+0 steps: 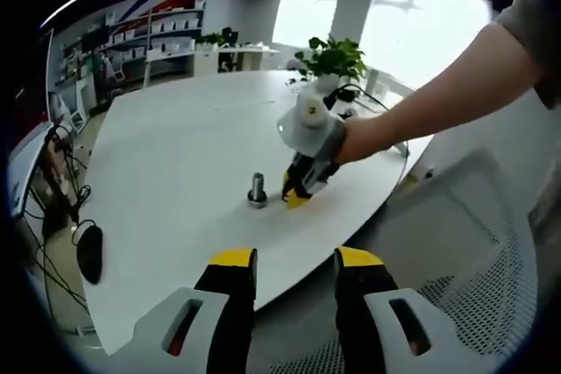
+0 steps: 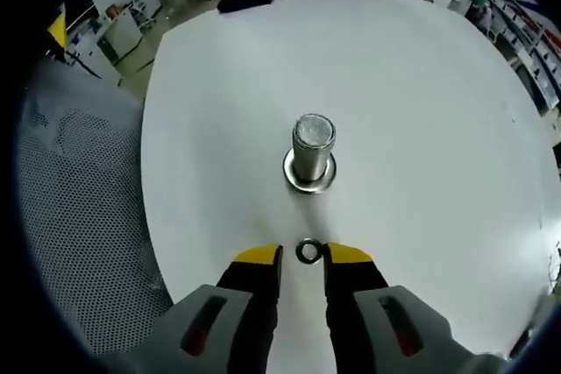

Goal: Place the washer onto the threaded stud by aligning its center hole with the stud, sliding it down to the base, and recovering from edge contact or off-axis alignment until the washer reaches the visible bottom stop.

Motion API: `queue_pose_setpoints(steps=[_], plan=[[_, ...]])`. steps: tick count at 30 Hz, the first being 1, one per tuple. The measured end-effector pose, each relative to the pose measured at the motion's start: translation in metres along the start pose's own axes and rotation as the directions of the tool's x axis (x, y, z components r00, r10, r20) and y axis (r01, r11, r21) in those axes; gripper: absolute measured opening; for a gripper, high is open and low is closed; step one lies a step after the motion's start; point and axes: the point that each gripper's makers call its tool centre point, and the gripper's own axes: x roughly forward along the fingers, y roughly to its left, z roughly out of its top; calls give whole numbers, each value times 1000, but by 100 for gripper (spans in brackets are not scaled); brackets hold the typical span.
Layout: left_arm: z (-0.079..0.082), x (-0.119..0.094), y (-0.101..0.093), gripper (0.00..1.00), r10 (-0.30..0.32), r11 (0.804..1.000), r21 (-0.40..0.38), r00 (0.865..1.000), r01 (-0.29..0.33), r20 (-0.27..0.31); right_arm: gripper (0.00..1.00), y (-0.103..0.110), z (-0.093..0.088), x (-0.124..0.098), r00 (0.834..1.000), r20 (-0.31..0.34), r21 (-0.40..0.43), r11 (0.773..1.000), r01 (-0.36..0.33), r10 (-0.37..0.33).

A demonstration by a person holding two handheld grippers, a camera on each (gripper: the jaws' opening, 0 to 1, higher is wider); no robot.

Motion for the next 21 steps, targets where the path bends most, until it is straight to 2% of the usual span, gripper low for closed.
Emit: queue_pose_setpoints(steps=[5, 9, 12, 18, 21], plan=[[0, 0, -1, 33, -4, 1000, 1, 1000, 4, 1, 16, 1, -4, -1, 997, -69, -68, 997, -47, 42], [0, 0, -1, 33, -6, 1000, 3, 1000, 6, 0, 16, 0, -4, 2, 990, -139, -139, 989, -40, 20], [1, 0, -1, 33, -6, 1000, 2, 1000, 6, 3, 16, 2, -3, 1, 984, -180, -149, 988, -40, 12], [0, 0, 0, 33, -2, 1000, 2, 1000, 2, 0, 16, 0, -3, 1, 983, -181, -86, 996, -32, 16], [1, 0, 0, 33, 0, 1000, 2, 1000, 0, 6, 16, 1, -2, 2, 985, -175, -90, 995, -30, 14]])
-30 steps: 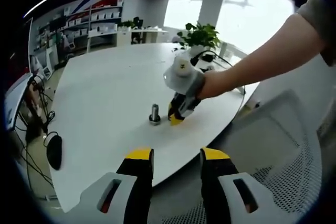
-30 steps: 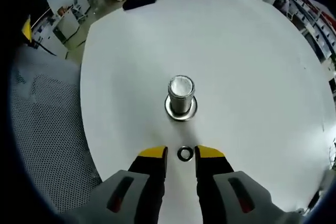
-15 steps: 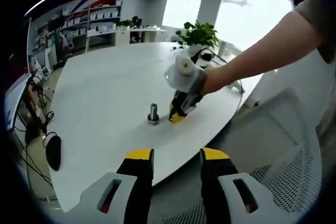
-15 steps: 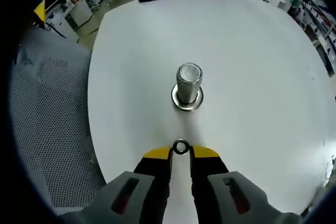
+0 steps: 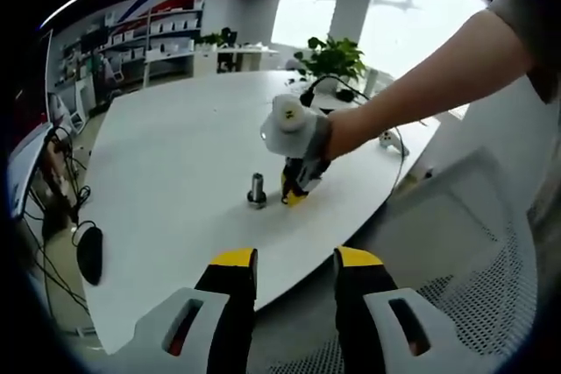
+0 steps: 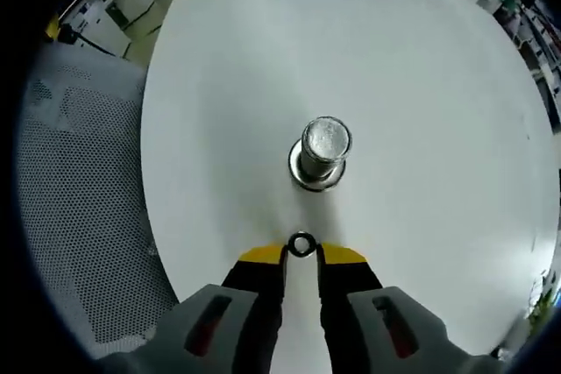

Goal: Place the washer onto the threaded stud by aligning its center hole with the stud, sliding it down to the base, and recovering from edge contact or off-axis alignment until the washer reaches the visible bottom stop.

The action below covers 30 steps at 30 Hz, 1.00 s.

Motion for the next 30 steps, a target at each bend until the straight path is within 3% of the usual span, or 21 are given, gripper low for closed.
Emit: queue_pose_setpoints(steps=[6, 12, 21, 24, 30], plan=[[-1, 0, 0, 32, 0, 1000, -2, 1000, 0, -5, 18, 1, 4, 1, 1000, 22, 32, 999, -9, 9], [-4, 1, -3, 32, -10, 1000, 8, 1000, 11, -22, 17, 2, 7, 3, 1000, -7, 30, 1000, 3, -2], [-7, 2, -8, 32, -39, 999, 25, 999, 40, -38, 5, -4, 9, 4, 999, -37, 24, 999, 31, -30], [-7, 2, -8, 32, -38, 999, 19, 999, 39, -36, 6, -3, 9, 3, 999, -48, 34, 999, 9, -7], [-6, 1, -7, 32, -32, 999, 23, 999, 33, -33, 12, 5, 8, 1, 1000, 18, 55, 998, -23, 22]])
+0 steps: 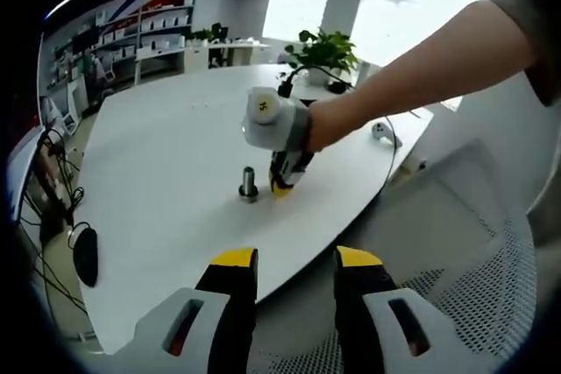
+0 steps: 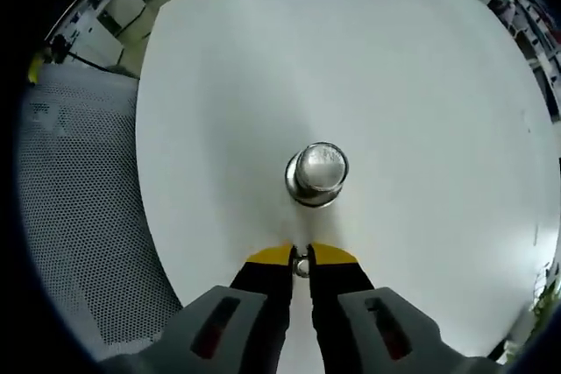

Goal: Place the washer onto the threaded stud by aligning its center hole with the stud, sliding it down to the base, and recovering from edge contact or off-axis alignment until the washer reaches the visible bottom stop.

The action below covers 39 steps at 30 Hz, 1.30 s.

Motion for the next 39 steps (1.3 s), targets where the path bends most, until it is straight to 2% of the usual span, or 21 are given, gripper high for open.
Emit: queue_pose_setpoints(steps=[4, 8, 11, 12, 14, 15, 17, 18, 25, 29, 31, 32, 33, 36, 39], plan=[[3, -2, 3, 32, 11, 1000, -10, 1000, -11, 25, 17, 3, 0, -1, 998, 53, 28, 999, -21, 19], [3, 0, 1, 32, 3, 1000, -1, 1000, -3, 13, 17, 1, 0, -1, 996, 83, 24, 1000, -19, 17], [2, 0, 1, 32, 3, 1000, 1, 1000, -3, 11, 16, 0, 1, -1, 995, 96, 48, 998, -46, 41], [3, -1, 2, 32, 7, 1000, -2, 1000, -7, 18, 16, 1, 1, -2, 994, 96, 32, 998, -51, 48], [5, -1, 3, 32, 13, 1000, -10, 1000, -12, 26, 16, 2, 0, -1, 994, 80, -93, 994, -61, 68], [5, -1, 3, 32, 15, 1000, -10, 1000, -14, 28, 16, 0, -5, -2, 997, 49, -114, 992, -47, 53], [5, -2, 4, 32, 18, 1000, -9, 999, -17, 30, 17, -8, -13, -4, 1000, -18, -115, 993, 4, -6], [5, -2, 4, 32, 17, 1000, -8, 999, -17, 30, 17, -7, -11, -2, 1000, -20, -143, 990, 3, -6], [8, -3, 5, 32, 22, 1000, -11, 999, -22, 47, 21, -1, -11, -3, 999, -34, -139, 990, -12, 7], [8, -3, 4, 32, 19, 1000, -9, 999, -19, 47, 20, -2, -11, -2, 999, -54, -203, 979, -5, -6], [7, -2, 3, 32, 17, 1000, -6, 999, -17, 41, 19, -2, -11, -2, 998, -62, -190, 982, 1, -13], [6, -2, 3, 32, 18, 1000, -5, 999, -17, 38, 19, -2, -11, -2, 998, -69, -206, 979, 2, -17], [6, -2, 3, 32, 18, 1000, -5, 999, -18, 37, 19, -1, -12, -3, 997, -78, -257, 966, -5, -16], [7, -3, 4, 32, 21, 1000, -10, 999, -20, 44, 19, -3, -12, -2, 997, -76, -238, 971, -6, -13], [6, -2, 4, 32, 19, 1000, -9, 999, -18, 38, 18, -2, -13, -3, 997, -81, -274, 962, -13, -10]])
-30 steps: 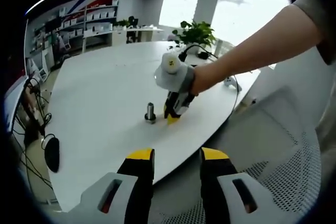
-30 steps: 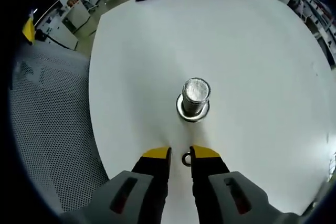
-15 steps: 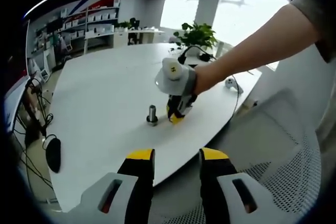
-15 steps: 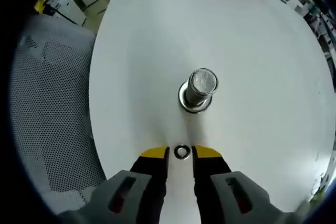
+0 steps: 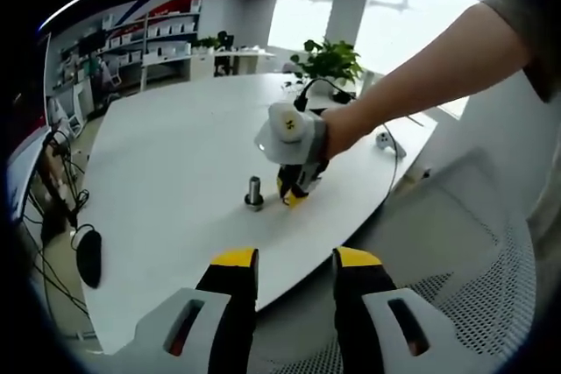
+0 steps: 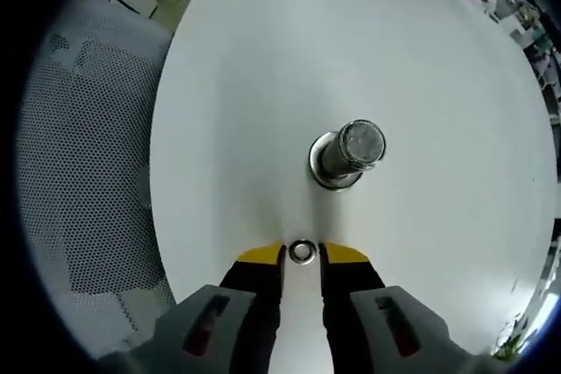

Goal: Place the washer onto the threaded stud by aligning its center hole with the stud, sliding it down to the base, and recovering from edge contact or off-axis alignment until the washer reaches the visible bottom stop.

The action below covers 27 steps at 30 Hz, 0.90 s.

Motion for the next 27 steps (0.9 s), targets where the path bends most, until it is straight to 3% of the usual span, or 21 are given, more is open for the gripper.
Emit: queue_pose_setpoints(steps=[10, 16, 19, 27], plan=[[1, 0, 0, 31, -1, 1000, 2, 1000, 0, 2, 14, -3, 0, 1, 1000, -24, 32, 999, -3, 4], [1, 0, 1, 30, 2, 1000, 0, 1000, -2, 1, 14, -4, -1, 1, 1000, -20, 102, 994, 25, -23], [2, 0, 2, 30, 6, 1000, -6, 1000, -6, 6, 14, -4, -1, 0, 999, 22, 182, 983, 23, -28], [1, 0, 2, 30, 6, 1000, -3, 1000, -6, 1, 13, -4, 0, 0, 998, 24, 177, 983, 45, -50]])
